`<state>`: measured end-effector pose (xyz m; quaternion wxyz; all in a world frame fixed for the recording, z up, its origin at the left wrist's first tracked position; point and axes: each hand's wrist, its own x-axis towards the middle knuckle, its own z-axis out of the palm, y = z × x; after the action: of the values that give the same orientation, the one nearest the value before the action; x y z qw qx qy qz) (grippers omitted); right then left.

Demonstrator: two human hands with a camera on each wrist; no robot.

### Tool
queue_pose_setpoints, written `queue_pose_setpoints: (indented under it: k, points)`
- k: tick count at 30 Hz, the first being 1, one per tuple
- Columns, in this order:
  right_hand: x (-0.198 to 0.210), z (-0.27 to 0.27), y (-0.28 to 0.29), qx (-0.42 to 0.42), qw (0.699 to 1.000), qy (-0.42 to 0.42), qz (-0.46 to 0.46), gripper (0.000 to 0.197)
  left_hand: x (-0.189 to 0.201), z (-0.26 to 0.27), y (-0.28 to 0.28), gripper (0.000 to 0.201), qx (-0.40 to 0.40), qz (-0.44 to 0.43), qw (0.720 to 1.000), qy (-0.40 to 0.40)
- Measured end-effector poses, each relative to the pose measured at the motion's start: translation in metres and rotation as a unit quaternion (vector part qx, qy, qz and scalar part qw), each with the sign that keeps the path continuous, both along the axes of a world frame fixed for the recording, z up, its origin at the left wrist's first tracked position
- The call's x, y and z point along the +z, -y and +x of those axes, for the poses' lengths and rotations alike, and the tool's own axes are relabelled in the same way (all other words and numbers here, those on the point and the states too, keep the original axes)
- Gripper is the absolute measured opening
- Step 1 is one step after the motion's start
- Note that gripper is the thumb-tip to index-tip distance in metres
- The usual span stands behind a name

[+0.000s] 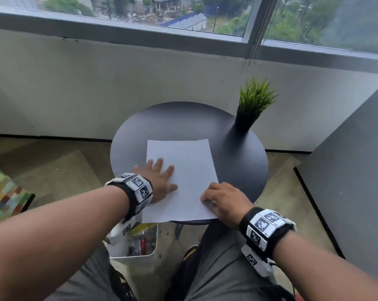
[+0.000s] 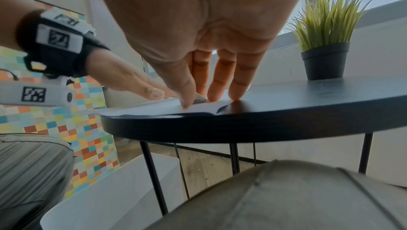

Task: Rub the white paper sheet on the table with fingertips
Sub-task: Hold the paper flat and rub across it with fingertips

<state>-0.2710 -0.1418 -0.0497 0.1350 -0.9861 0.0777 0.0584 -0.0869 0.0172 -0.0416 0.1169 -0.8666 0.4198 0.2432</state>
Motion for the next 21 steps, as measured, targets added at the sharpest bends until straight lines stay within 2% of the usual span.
queue_pose_setpoints:
  k: [1,2,5,6,7,9,11,12,15,17,19,21]
  points:
    - [0.0,0.001,-0.001,-0.001,1.0,-0.001,-0.005,0.021,0.003,0.0,0.006,0.072,0.021,0.002,1.0,0.007]
    - [0.001,0.002,-0.001,-0.002,1.0,-0.002,-0.008,0.02,0.005,-0.006,0.013,0.071,0.0,-0.004,1.0,0.01]
    - [0.0,0.002,-0.001,0.01,1.0,0.003,-0.007,0.02,0.0,-0.036,0.032,0.068,-0.157,-0.041,0.986,-0.032]
    - [0.0,0.002,0.0,0.014,1.0,0.009,-0.004,0.021,-0.005,-0.037,0.033,0.069,-0.18,-0.041,0.982,-0.038]
    - [0.0,0.001,0.0,0.015,1.0,0.013,-0.005,0.02,-0.008,-0.032,0.033,0.072,-0.164,-0.036,0.985,-0.038]
    - [-0.002,0.001,-0.002,0.012,1.0,0.015,-0.016,0.017,-0.009,-0.01,0.028,0.084,-0.029,-0.024,0.999,-0.022]
    - [-0.004,0.002,-0.005,0.011,0.999,0.015,-0.031,0.017,-0.002,0.009,0.025,0.094,0.089,-0.008,0.996,0.0]
    - [-0.005,0.002,-0.006,0.014,0.999,0.015,-0.033,0.017,0.001,0.012,0.027,0.098,0.097,-0.006,0.995,0.011]
    - [-0.003,0.004,-0.006,0.027,0.999,0.003,-0.02,0.017,0.002,0.0,0.037,0.105,0.02,-0.031,0.999,0.013]
    - [0.005,0.006,-0.004,0.016,1.0,-0.001,0.013,0.019,-0.007,-0.007,0.039,0.112,-0.002,-0.035,0.999,0.002]
    - [0.017,0.012,0.004,-0.025,0.998,0.028,0.051,0.015,-0.012,-0.004,0.036,0.115,-0.019,-0.035,0.999,-0.016]
    - [0.029,0.02,0.017,-0.084,0.987,0.046,0.127,0.013,-0.009,-0.002,0.03,0.12,-0.064,-0.02,0.998,-0.021]
